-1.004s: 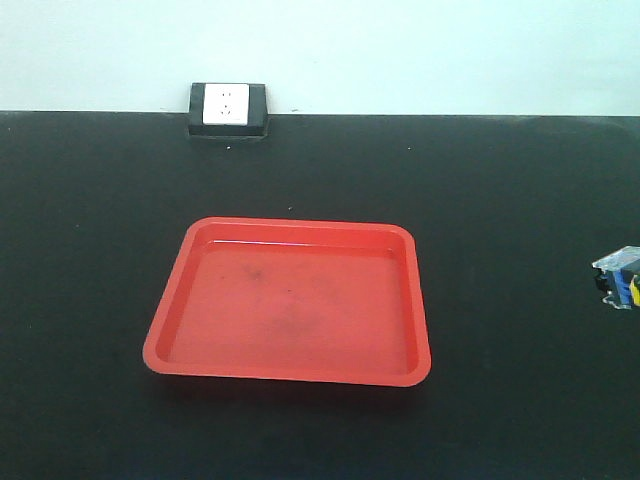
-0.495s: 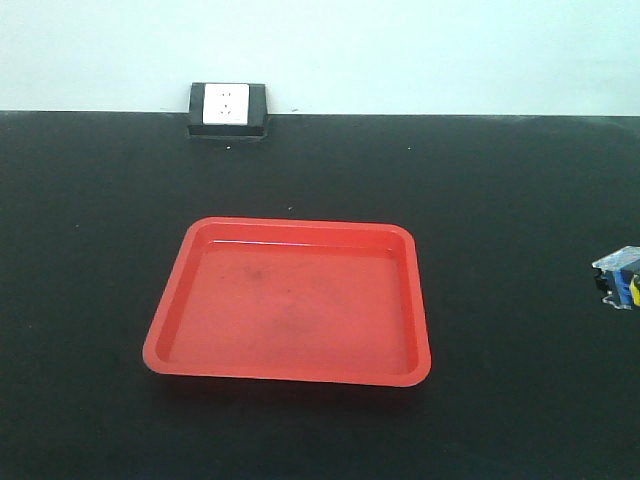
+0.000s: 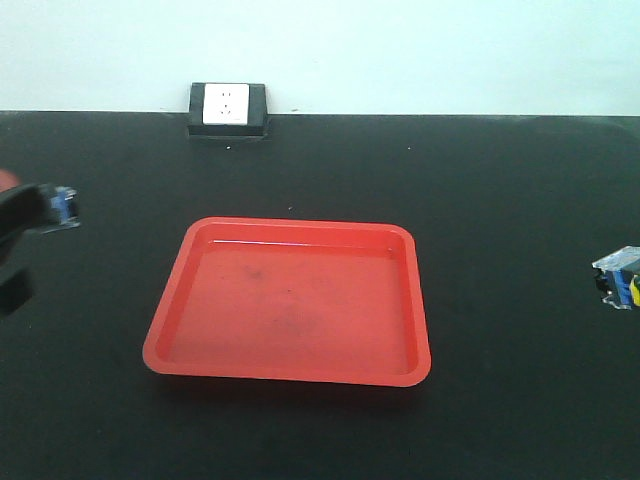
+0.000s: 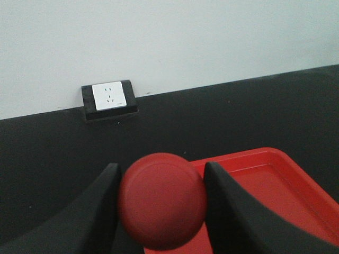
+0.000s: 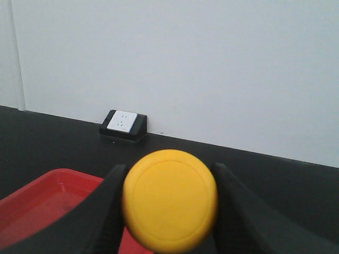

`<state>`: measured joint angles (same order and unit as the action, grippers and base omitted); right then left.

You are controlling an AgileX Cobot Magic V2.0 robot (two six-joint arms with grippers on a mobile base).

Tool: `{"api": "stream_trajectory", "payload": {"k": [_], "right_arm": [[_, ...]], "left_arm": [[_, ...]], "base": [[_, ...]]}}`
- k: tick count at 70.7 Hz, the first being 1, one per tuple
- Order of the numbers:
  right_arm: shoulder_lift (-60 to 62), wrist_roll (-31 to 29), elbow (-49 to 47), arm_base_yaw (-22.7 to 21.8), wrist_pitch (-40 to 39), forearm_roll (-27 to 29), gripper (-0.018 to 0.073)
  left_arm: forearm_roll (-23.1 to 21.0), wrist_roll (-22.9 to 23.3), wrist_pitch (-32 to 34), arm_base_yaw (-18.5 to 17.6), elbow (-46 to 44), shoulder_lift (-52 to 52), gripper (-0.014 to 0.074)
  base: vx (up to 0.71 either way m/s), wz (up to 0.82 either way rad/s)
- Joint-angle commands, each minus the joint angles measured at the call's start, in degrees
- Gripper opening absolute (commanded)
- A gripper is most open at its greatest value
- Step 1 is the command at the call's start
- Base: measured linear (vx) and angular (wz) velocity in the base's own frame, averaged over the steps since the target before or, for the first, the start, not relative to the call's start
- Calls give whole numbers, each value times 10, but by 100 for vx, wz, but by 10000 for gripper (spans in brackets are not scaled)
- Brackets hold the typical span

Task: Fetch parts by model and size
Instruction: 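Lower the red switch into the tray and open the left gripper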

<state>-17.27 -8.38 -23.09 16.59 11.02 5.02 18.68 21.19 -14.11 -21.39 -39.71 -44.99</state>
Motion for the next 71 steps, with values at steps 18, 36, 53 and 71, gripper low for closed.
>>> {"api": "stream_trajectory", "payload": {"k": [18,36,53,71], "right_arm": [[-6,-3,-15,-3,-50,0,-8],[-6,-3,-15,-3,-50,0,-8],[-6,-3,-15,-3,-50,0,-8],[-6,-3,-15,-3,-50,0,-8]], "left_arm": [[-10,2,61,-27,-111,-227,3],[-10,3,71,-37,-144,-369,4],[-10,9,109,-37,-144,-444,8],[-41,9,126,-37,-144,-491,54]], "base": [[0,0],[0,0],[0,0],[0,0]]}}
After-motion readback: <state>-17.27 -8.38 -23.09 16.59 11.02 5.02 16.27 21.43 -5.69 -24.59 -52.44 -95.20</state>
